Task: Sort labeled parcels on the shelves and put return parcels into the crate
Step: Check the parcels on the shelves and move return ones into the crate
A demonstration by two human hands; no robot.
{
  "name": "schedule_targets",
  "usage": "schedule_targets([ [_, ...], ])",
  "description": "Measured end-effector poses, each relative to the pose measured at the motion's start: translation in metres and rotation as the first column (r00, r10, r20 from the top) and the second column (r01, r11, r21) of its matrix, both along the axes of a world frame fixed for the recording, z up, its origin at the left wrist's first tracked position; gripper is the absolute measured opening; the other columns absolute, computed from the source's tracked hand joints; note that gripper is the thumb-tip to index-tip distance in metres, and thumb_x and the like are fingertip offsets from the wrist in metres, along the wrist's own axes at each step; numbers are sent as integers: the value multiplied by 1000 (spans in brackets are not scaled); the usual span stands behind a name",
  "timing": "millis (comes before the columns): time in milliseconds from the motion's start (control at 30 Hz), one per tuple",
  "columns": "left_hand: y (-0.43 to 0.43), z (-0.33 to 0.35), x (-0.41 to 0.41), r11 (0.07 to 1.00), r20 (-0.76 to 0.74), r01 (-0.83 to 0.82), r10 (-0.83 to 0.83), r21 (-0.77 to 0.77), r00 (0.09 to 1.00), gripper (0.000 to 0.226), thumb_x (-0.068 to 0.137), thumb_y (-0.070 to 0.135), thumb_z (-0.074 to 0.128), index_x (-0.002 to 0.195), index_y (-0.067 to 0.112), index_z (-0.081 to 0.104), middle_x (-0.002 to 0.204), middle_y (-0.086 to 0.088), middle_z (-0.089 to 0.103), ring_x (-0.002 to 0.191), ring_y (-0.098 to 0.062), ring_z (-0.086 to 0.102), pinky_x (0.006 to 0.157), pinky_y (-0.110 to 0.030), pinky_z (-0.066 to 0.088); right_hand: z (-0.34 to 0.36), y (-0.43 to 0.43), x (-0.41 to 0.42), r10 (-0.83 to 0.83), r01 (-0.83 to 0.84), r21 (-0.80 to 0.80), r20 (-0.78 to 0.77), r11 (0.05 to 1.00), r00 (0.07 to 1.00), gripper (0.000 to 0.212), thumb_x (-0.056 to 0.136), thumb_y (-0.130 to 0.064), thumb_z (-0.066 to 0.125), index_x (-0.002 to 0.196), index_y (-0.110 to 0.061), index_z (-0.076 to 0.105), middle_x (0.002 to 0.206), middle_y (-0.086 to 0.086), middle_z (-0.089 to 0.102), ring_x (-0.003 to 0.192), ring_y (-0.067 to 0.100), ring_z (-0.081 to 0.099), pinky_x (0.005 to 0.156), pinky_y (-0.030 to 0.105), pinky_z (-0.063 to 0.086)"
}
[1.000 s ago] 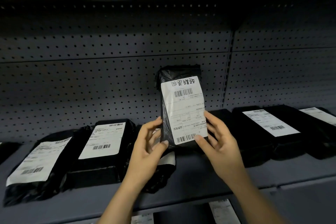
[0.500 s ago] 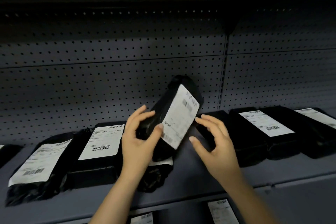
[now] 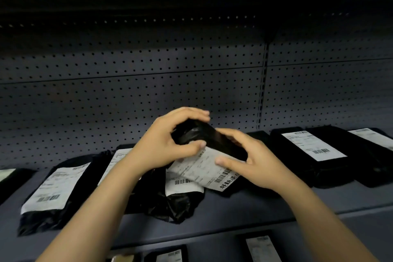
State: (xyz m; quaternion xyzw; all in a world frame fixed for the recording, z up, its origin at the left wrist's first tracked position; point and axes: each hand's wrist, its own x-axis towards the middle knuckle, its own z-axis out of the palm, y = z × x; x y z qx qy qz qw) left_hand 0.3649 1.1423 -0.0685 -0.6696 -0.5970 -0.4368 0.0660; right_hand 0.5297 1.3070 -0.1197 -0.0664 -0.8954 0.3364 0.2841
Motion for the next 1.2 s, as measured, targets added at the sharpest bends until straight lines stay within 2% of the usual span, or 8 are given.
schedule_targets([
  [200,-2,-16,8,935,253,-254,190,249,949,61,86,28,72,140,25,43,142,18,46,133,0,41,110,-19,33,0,-3,1,-210,88,-423,-251,902,945,52,70,-42,72,118,-35,55,108,-11,67,97,-3,63,82,15,50],
  [333,5,-54,18,970,450,-204,126,129,884,69,84,34,70,144,33,36,144,21,43,133,3,40,109,-21,36,4,-5,2,-257,-4,-652,-304,758,917,57,74,-38,71,124,-16,57,108,-2,73,99,11,70,84,29,56],
  [467,11,-84,31,995,586,-95,73,6,807,66,83,47,69,140,46,36,138,22,49,125,5,48,97,-15,43,7,-7,1,-316,-45,-776,-308,630,897,39,88,-26,66,122,-8,59,106,2,74,99,15,71,90,33,55],
  [600,14,-90,40,1000,609,2,-4,4,793,54,92,32,62,141,31,41,135,19,55,128,0,48,104,-19,40,4,-7,0,-321,-31,-785,-288,618,902,35,88,-27,67,117,-7,62,104,3,75,100,16,70,97,39,52],
  [700,17,-91,43,999,625,0,-24,38,781,55,88,24,60,140,24,43,133,12,59,126,-4,52,102,-19,42,1,-5,0,-313,12,-758,-255,652,915,59,81,-40,68,130,-9,56,111,0,73,104,13,68,101,40,49],
  [867,22,-90,45,993,694,-71,-18,99,720,52,89,26,57,139,24,45,131,17,60,125,-1,52,101,-19,43,-5,-3,6,-236,54,-619,-216,783,947,69,88,-38,63,147,-40,28,127,-7,62,106,-3,62,83,15,50],
  [1000,24,-83,42,979,722,-138,-12,149,691,45,91,21,56,134,31,47,123,25,62,120,4,54,93,-12,45,-20,-9,12,-124,-14,-541,-218,841,968,85,69,-43,74,142,-51,32,138,-16,51,120,-1,54,99,24,47],
  [1200,23,-82,40,982,707,-123,-13,141,708,52,89,27,58,139,28,45,132,19,58,125,2,51,97,-14,43,-34,-15,9,-62,-92,-550,-255,830,965,83,72,-24,74,145,-35,35,139,-5,53,121,9,58,100,25,48],
])
